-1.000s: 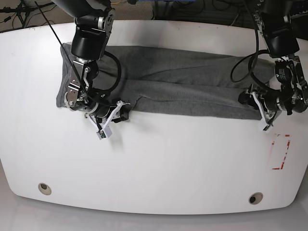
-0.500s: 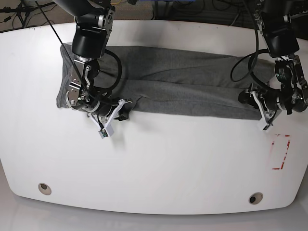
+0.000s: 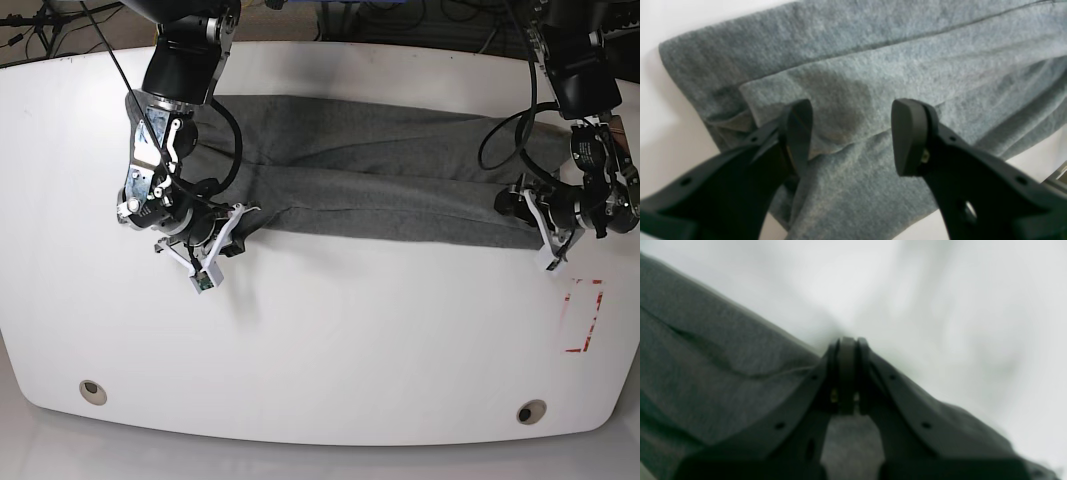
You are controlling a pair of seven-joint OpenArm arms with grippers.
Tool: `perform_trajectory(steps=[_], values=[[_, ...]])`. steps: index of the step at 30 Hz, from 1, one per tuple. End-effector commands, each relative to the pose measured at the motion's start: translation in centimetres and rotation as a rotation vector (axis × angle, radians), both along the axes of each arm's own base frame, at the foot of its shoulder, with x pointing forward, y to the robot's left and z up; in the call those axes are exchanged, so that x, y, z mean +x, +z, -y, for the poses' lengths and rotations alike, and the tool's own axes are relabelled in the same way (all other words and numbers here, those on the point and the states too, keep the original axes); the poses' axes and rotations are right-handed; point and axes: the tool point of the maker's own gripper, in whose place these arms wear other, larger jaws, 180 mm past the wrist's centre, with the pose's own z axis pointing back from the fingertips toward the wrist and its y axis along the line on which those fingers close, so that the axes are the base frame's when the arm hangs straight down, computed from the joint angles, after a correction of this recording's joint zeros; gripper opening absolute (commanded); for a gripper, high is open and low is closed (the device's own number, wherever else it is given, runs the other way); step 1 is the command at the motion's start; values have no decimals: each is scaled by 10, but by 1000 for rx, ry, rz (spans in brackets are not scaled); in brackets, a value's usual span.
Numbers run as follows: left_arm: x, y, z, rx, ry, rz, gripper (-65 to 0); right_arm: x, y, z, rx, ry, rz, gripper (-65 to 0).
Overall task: Fold the T-shirt properly
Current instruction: 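Drag the strip with both grippers away from the robot, flattening it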
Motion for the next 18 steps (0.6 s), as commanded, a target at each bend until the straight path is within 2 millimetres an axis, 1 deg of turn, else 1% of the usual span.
perform_trajectory(steps=[1, 4, 7, 11, 14, 18], values=[[10, 14, -6, 6, 2, 49, -299, 4, 26, 1, -18, 1, 72, -650], [10, 14, -6, 6, 2, 49, -299, -4, 33, -2, -35, 2, 80, -650], [11, 14, -6, 7, 3, 50, -299, -15, 37, -1, -62, 1, 73, -650], [11, 14, -6, 7, 3, 50, -299, -33, 40, 2, -98, -1, 63, -650], [11, 14, -6, 7, 3, 50, -299, -46, 39, -3, -94, -4, 56, -650], [10, 13, -7, 16, 4, 45, -299, -63, 37, -4, -103, -6, 44, -650]])
